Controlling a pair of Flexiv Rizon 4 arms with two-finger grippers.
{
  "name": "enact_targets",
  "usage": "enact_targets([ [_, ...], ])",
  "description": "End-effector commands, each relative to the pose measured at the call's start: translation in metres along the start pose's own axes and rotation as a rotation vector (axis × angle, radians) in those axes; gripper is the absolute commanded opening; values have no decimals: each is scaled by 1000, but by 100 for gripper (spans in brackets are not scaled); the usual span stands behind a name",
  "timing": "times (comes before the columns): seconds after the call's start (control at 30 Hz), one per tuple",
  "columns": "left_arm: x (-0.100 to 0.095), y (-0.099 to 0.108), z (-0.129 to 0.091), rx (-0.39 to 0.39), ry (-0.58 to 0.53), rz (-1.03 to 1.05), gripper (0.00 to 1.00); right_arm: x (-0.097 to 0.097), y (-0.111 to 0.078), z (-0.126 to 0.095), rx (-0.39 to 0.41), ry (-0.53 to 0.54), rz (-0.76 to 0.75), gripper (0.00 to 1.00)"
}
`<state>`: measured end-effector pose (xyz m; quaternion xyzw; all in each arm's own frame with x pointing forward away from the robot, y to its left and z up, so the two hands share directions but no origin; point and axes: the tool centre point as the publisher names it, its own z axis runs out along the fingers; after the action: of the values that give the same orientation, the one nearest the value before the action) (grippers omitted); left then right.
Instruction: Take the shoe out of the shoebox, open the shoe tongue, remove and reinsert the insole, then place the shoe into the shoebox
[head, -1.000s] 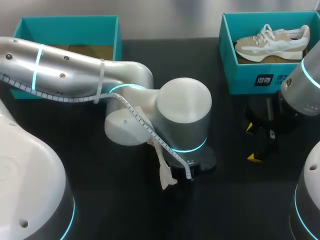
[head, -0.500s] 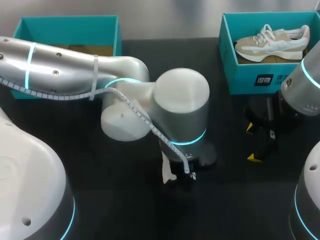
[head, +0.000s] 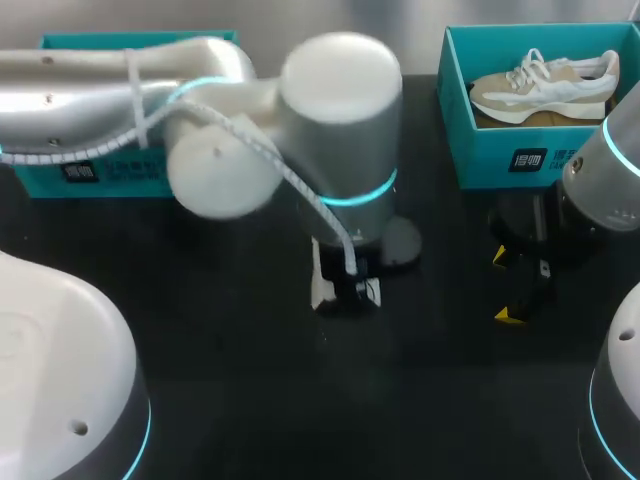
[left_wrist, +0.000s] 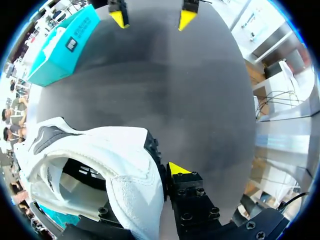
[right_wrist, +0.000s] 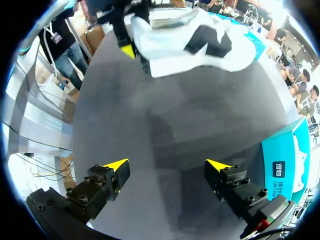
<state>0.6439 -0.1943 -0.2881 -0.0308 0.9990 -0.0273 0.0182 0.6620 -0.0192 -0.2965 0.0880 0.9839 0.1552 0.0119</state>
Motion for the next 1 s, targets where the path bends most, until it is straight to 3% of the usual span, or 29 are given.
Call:
enact_targets([
  [0.03, -8, 24, -69, 17, -7, 4, 0, 1, 0, 1, 2, -3, 1, 100],
  [0.37, -40, 39, -115, 0, -8, 3, 0, 1, 0, 1, 2, -3, 1, 100],
  [0.57, -68, 59, -170, 14, 9, 51, 0, 1, 0, 1, 2, -3, 1, 100],
  [0.6, -79, 60, -189, 11, 19, 71, 0, 1, 0, 1, 2, -3, 1, 100],
  [1.0, -79, 60, -189, 11, 19, 71, 0, 1, 0, 1, 2, -3, 1, 100],
])
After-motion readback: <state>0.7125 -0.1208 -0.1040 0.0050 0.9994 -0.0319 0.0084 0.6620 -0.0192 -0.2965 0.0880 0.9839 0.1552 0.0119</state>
